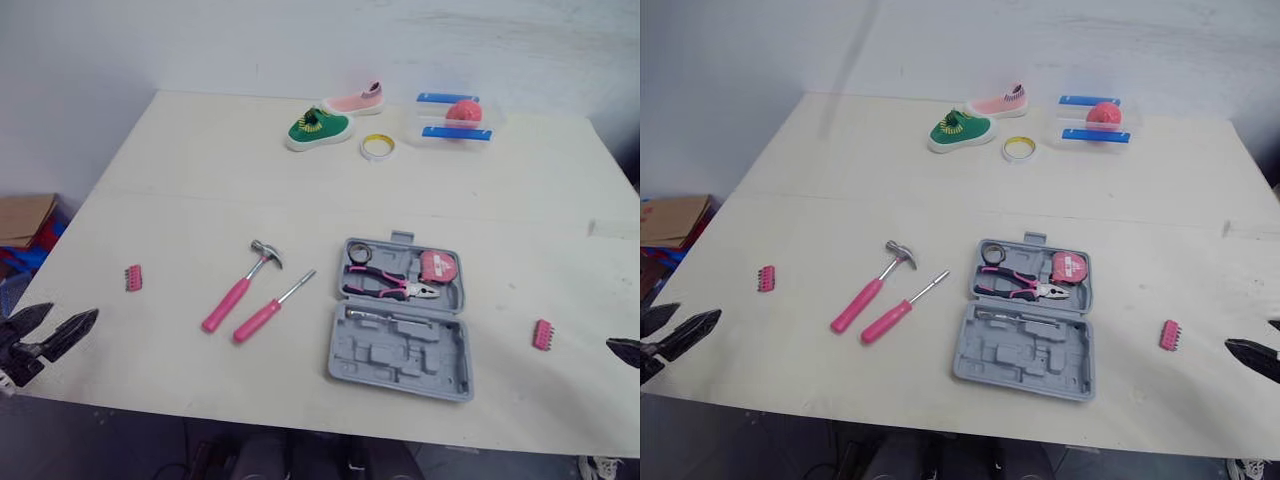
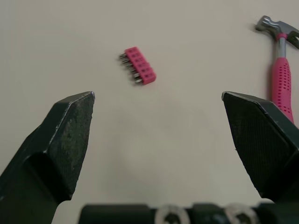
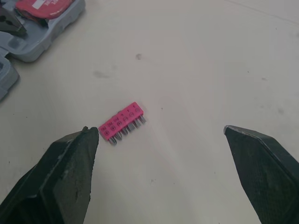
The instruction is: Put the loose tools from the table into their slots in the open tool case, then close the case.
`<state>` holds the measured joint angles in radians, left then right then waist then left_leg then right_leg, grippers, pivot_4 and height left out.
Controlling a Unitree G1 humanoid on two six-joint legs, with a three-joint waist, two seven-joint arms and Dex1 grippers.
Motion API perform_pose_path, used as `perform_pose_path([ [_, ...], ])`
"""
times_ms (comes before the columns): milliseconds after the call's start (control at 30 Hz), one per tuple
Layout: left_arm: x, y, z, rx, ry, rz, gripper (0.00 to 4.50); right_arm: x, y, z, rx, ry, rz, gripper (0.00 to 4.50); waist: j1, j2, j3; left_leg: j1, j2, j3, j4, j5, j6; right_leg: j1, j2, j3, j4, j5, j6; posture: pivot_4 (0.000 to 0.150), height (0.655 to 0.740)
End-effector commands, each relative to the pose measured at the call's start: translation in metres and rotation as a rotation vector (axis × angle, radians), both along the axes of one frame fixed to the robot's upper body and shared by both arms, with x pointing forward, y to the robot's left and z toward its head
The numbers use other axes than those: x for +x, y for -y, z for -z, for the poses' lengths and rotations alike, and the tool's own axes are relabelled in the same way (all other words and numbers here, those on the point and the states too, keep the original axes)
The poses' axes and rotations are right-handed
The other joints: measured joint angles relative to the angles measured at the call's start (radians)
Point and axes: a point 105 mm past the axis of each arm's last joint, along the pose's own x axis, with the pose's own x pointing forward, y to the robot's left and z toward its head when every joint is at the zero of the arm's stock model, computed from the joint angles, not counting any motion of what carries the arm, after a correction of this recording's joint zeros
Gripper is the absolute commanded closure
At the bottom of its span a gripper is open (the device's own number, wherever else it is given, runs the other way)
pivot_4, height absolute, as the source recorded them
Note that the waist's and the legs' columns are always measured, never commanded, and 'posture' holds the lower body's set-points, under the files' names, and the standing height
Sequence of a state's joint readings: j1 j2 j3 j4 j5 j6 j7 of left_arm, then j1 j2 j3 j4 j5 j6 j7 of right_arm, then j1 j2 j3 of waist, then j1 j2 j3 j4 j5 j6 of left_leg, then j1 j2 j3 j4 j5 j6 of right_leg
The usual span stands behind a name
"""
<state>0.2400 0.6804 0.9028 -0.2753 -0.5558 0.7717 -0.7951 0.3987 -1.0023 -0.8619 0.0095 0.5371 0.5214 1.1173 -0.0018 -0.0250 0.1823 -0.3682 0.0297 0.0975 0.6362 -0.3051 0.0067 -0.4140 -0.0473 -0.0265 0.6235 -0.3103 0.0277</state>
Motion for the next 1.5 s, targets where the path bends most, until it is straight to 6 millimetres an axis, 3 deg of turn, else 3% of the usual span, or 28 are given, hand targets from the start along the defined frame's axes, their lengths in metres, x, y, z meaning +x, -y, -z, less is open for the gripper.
perform_pose_path([
  [33,0.004,0.009,-0.006,0.003,0.016,0.016,0.09,0.004,-0.002,-0.008,-0.036,0.017,-0.029,0.0,0.0,0.0,0.0,0.001,0.0,0.0,-0.001,0.001,0.0,0.0,0.0,-0.001,0.001,0.005,0.008,0.15,0.7304],
  [133,0.012,0.042,-0.01,-0.006,-0.012,0.153,0.09,0.01,-0.017,-0.014,-0.046,0.034,-0.092,0.0,-0.001,0.0,0.0,0.001,0.001,-0.001,-0.004,0.003,0.001,-0.002,0.0,-0.003,0.002,0.004,0.008,0.15,0.7304],
  [200,0.019,0.066,-0.006,0.01,-0.073,0.242,0.09,0.019,-0.039,-0.024,-0.032,0.078,-0.16,0.0,-0.001,0.001,0.001,0.0,0.001,-0.001,-0.004,0.003,0.0,-0.002,0.0,-0.004,0.002,0.004,0.008,0.15,0.7304],
  [300,0.032,0.081,0.007,0.113,-0.189,0.262,0.09,0.03,-0.096,-0.04,0.043,0.153,-0.321,0.0,-0.007,0.001,0.001,0.001,0.001,-0.001,-0.004,0.005,0.0,-0.002,0.0,-0.003,0.004,0.005,0.008,0.15,0.7304],
  [367,0.037,0.087,0.01,0.14,-0.209,0.273,0.09,0.032,-0.12,-0.045,0.053,0.167,-0.392,0.0,-0.01,0.002,0.001,0.001,0.001,-0.001,-0.004,0.007,-0.001,-0.001,0.001,-0.003,0.005,0.005,0.008,0.15,0.7304],
  [500,0.056,0.109,0.024,0.158,-0.255,0.312,0.09,0.03,-0.203,-0.065,0.123,0.234,-0.694,0.0,-0.011,0.002,0.002,0.001,0.001,-0.001,-0.003,0.008,-0.001,-0.001,0.002,-0.003,0.005,0.006,0.009,0.15,0.7304],
  [667,0.078,0.124,0.046,0.141,-0.253,0.328,0.09,0.023,-0.259,-0.073,0.18,0.268,-0.93,0.0,-0.008,0.0,0.002,-0.001,0.0,-0.002,-0.003,0.009,0.0,-0.002,0.002,-0.004,0.004,0.008,0.01,0.15,0.7304],
  [833,0.091,0.127,0.052,0.135,-0.268,0.314,0.09,0.024,-0.274,-0.071,0.178,0.256,-0.999,0.0,0.013,-0.001,0.001,-0.001,0.0,-0.004,0.0,0.009,0.0,-0.001,0.0,-0.007,0.004,0.008,0.01,0.15,0.7304],
  [867,0.093,0.133,0.053,0.136,-0.259,0.348,0.33,0.024,-0.277,-0.072,0.18,0.265,-1.012,0.0,0.013,-0.001,0.001,-0.001,0.0,-0.004,0.0,0.009,0.001,-0.001,-0.001,-0.007,0.004,0.008,0.009,0.15,0.7304],
  [967,0.092,0.146,0.056,0.15,-0.25,0.414,1.25,0.027,-0.282,-0.076,0.182,0.285,-1.026,0.0,0.011,0.0,0.001,0.0,0.0,-0.004,0.0,0.011,0.002,-0.001,-0.002,-0.008,0.004,0.01,0.007,0.15,0.7304],
  [1167,0.091,0.142,0.053,0.154,-0.231,0.394,3.89,0.027,-0.281,-0.076,0.175,0.285,-1.022,0.0,0.004,0.0,0.001,-0.001,0.0,-0.005,0.0,0.011,0.001,-0.001,-0.003,-0.01,0.004,0.01,0.006,0.15,0.7304],
  [1333,0.098,0.133,0.004,0.2,-0.09,0.43,4.0,0.026,-0.277,-0.075,0.164,0.279,-1.008,0.0,0.0,-0.001,0.002,-0.002,0.0,-0.006,-0.001,0.011,0.001,-0.001,-0.003,-0.012,0.004,0.01,0.006,0.15,0.7304],
  [1400,0.079,0.164,-0.03,0.225,-0.014,0.696,4.0,0.022,-0.271,-0.069,0.131,0.23,-1.001,0.0,-0.001,-0.002,0.003,-0.003,0.0,-0.007,-0.001,0.011,0.0,-0.002,-0.003,-0.012,0.004,0.01,0.005,0.15,0.7304],
  [1500,0.063,0.198,-0.043,0.299,0.004,0.95,4.0,0.016,-0.26,-0.063,0.115,0.171,-0.967,0.0,0.007,-0.001,0.003,-0.005,0.0,-0.007,-0.001,0.011,0.0,-0.002,-0.004,-0.014,0.003,0.009,0.005,0.15,0.7304],
])
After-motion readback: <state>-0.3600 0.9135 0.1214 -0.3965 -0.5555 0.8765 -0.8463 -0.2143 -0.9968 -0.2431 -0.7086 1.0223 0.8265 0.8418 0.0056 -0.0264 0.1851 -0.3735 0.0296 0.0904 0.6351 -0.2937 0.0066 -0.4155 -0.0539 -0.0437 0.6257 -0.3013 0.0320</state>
